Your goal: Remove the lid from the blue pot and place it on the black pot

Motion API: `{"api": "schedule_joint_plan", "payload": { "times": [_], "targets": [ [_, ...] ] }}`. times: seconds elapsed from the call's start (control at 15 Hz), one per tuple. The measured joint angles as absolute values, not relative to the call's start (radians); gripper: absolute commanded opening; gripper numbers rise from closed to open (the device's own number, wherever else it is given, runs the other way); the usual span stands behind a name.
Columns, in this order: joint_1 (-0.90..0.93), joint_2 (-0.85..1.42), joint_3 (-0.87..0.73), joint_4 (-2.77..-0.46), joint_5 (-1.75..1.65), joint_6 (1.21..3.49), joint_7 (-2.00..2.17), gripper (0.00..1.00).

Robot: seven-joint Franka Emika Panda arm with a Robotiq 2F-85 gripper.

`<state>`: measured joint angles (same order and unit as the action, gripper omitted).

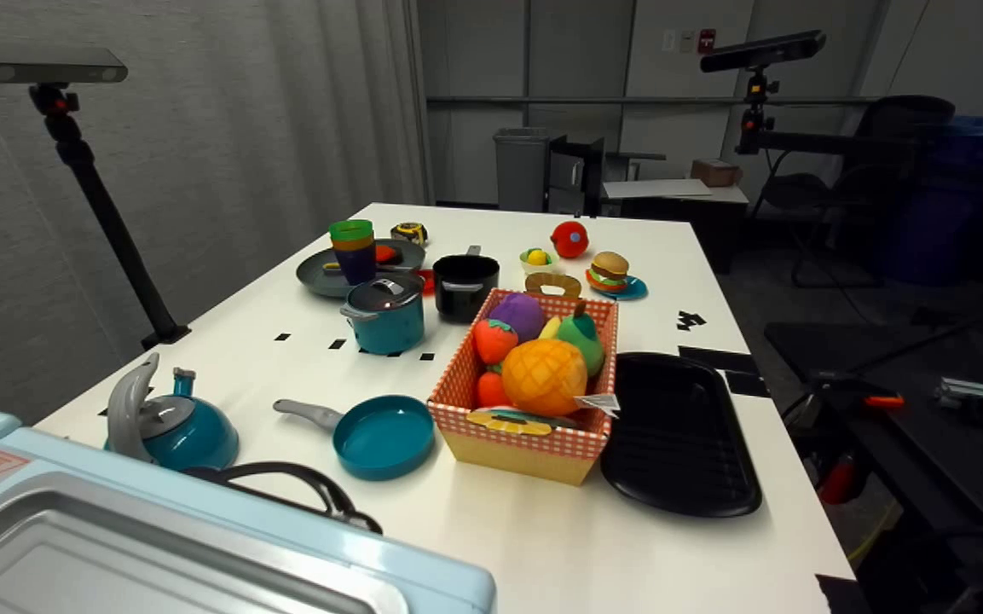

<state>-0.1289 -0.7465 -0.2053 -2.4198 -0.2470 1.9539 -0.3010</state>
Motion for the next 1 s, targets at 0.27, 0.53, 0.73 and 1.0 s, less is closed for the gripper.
{"api": "schedule_joint_plan", "payload": {
  "times": [0.27,0.53,0.73,1.0],
  "targets": [
    [-0.129,-0.746,-0.202,-2.420,-0.245,1.944,-0.246,1.00],
    [-0.130,-0.746,-0.189,-2.420,-0.246,1.905,-0.197,1.00],
    [-0.131,-0.746,-0.188,-2.420,-0.246,1.903,-0.192,1.00],
    [-0.131,-0.746,-0.188,-2.420,-0.246,1.903,-0.192,1.00]
  ]
}}
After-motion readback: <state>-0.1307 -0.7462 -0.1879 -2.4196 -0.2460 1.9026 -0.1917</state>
